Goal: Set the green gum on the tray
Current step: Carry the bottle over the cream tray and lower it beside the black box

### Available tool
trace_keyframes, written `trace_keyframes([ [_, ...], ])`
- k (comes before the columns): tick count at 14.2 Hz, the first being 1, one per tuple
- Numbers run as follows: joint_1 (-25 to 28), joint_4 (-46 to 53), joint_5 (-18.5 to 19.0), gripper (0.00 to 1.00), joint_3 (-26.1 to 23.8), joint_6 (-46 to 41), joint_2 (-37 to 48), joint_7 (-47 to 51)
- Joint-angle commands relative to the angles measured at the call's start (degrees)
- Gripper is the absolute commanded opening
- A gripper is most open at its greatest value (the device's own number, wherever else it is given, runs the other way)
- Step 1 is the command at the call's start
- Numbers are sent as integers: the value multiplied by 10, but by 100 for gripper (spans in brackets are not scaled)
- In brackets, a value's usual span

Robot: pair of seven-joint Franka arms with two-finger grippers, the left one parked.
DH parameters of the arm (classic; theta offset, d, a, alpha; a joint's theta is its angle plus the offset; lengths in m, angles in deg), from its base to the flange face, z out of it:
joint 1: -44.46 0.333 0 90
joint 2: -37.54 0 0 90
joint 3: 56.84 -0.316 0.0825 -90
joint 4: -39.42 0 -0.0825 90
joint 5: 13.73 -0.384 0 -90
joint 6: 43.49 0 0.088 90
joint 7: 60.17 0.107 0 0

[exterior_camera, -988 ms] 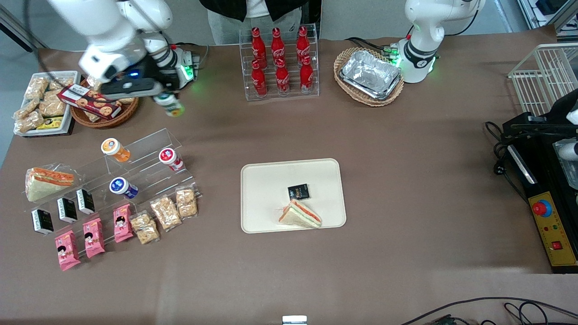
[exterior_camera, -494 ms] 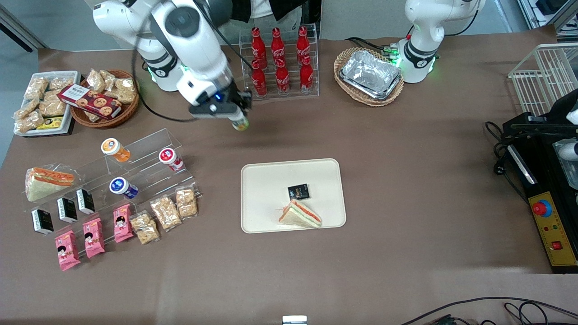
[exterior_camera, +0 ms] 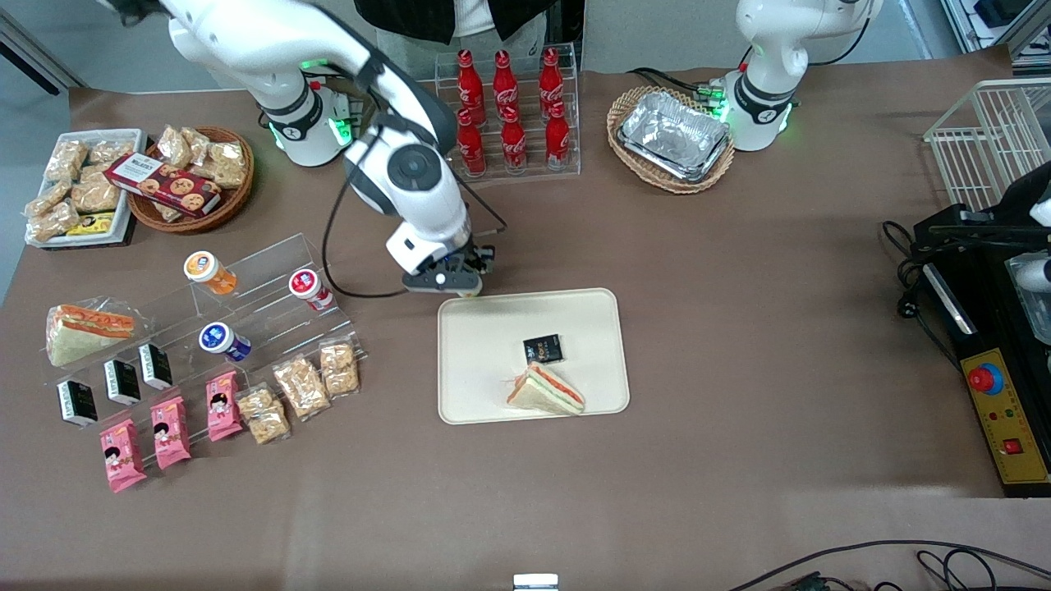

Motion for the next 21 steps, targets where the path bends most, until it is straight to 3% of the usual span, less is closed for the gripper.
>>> trace_keyframes([
  [1,1,88,65,0,-5,-2,-109,32],
  [4,1,113,121,0,-2,19,-156,50],
  [6,1,125,134,5,3,20,-177,50],
  [7,1,125,134,12,5,23,-183,50],
  [8,1,125,134,49,15,24,-185,50],
  [9,1,125,131,74,22,25,-185,49],
  [10,1,125,131,75,23,25,-185,49],
  [11,0,125,130,92,23,25,-185,49],
  [12,-1,125,131,98,22,25,-183,48],
  [14,-7,124,130,98,19,14,-156,40],
  [16,-11,115,114,98,12,-74,-77,21],
  [17,-13,117,85,98,9,-123,-33,-14],
  [19,-31,117,-52,98,16,-181,65,-104],
  [21,-35,117,-129,98,79,-248,147,-179],
])
